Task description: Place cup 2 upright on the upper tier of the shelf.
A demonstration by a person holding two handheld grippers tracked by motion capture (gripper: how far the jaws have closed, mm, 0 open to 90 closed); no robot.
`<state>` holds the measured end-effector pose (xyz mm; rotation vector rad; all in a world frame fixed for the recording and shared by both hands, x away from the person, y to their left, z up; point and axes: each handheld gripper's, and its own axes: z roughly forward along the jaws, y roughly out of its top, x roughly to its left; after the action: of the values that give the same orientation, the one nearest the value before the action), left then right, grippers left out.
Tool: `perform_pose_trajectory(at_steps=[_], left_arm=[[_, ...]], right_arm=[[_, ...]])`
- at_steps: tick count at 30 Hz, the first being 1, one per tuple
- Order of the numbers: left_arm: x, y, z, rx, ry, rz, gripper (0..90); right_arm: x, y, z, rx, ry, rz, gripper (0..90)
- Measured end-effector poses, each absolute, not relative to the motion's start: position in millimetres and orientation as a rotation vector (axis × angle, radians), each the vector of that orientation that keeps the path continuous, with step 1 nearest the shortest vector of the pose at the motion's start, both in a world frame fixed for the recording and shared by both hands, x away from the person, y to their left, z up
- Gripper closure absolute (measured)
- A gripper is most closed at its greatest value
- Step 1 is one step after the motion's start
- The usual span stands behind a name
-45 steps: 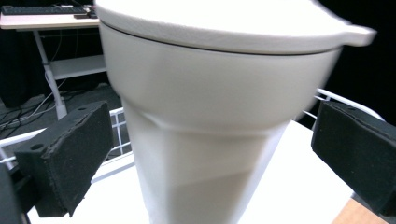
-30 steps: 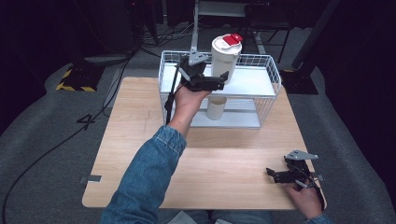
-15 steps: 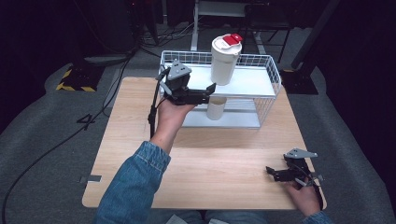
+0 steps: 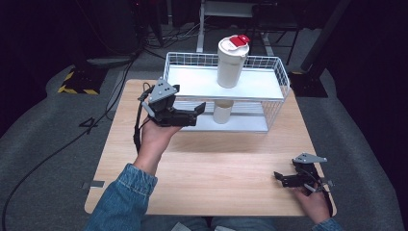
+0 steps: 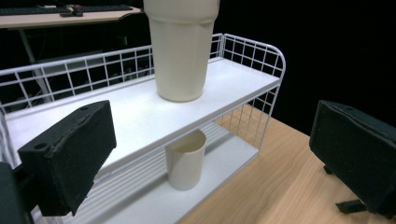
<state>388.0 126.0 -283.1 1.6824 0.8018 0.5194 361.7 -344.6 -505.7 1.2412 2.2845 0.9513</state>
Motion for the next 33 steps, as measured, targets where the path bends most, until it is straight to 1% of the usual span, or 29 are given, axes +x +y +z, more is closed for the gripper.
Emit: perform_pose_trajectory(at_steps=[5,12,19,27,33], left_arm=[[375,135,-295,1.705,0.814,0.562,1.0],[358,141,-318,1.739,0.832,0.522,1.0],[345,151,-339,1.774,0.861,0.529,1.0],[336,166,-380,1.841,0.894,0.538,1.1],[328,179,-406,1.853,0.928,0.521,1.2]], right_arm=[[362,-345,-506,1.241,2.285,0.951,1.1],[362,-345,-506,1.241,2.284,0.951,1.0],[362,-345,-506,1.241,2.284,0.950,1.0],[360,-345,-506,1.238,2.286,0.953,0.9],[360,-345,-506,1.238,2.285,0.953,0.9]])
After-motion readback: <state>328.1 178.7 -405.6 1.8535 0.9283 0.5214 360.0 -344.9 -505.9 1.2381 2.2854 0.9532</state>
